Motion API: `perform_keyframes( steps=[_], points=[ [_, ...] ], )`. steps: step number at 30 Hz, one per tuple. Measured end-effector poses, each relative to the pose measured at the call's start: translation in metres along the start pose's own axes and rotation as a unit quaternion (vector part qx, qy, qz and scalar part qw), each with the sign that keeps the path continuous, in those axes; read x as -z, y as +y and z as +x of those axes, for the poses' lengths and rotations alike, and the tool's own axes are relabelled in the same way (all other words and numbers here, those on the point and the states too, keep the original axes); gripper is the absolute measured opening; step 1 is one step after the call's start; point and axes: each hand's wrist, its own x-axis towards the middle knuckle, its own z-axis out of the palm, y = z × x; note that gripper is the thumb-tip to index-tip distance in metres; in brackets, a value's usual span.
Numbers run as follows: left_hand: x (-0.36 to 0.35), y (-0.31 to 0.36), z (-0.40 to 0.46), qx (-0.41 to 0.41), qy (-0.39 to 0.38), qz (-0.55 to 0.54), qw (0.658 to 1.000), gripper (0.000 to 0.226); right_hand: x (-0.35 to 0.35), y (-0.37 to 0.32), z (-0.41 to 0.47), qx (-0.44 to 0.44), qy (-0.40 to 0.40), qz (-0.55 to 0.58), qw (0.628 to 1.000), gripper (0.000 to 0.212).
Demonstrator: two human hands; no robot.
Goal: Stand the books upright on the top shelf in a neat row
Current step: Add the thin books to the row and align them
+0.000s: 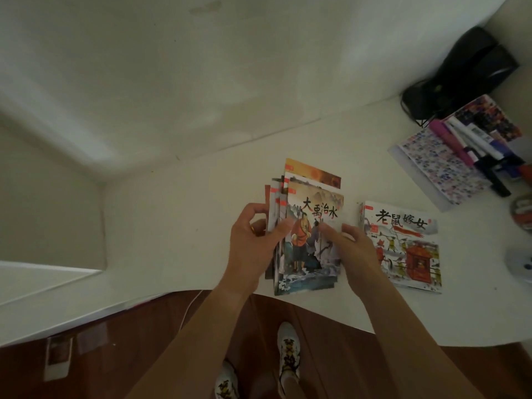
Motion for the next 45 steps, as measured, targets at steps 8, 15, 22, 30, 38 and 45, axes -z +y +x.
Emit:
perform_keyframes(
  steps=[8, 15, 22, 30, 38, 45],
  points=[
    [0.008, 0.033, -0.02, -0.02, -0.034, -0.073, 0.997, 0.023, 0.003, 0.013, -0.009, -0.096, -0.127, 0.245, 0.956, 0.057],
    [0.022, 0.041, -0.02, -0.081, 0.034, -0.078, 0.993, 0.035, 0.01, 0.011, -0.014, -0.063, -0.143, 0.322, 0.934, 0.059],
    [0.012, 0.045, -0.02, -0.177, 0.041, 0.011, 0.983, 0.04, 0.003, 0.003, -0.019, -0.04, -0.17, 0.325, 0.93, 0.084],
    [0.014, 0.032, -0.017, -0.199, 0.048, 0.051, 0.977, 0.024, 0.002, 0.0, -0.016, -0.029, -0.139, 0.295, 0.945, 0.076],
    [0.015, 0.027, -0.012, -0.158, 0.022, 0.027, 0.987, 0.041, 0.013, -0.001, -0.017, -0.007, -0.15, 0.263, 0.953, 0.069],
    [0.013, -0.002, 0.002, -0.186, -0.073, 0.088, 0.976, 0.04, 0.015, -0.023, -0.02, 0.165, -0.042, 0.09, 0.981, 0.057]
  ],
)
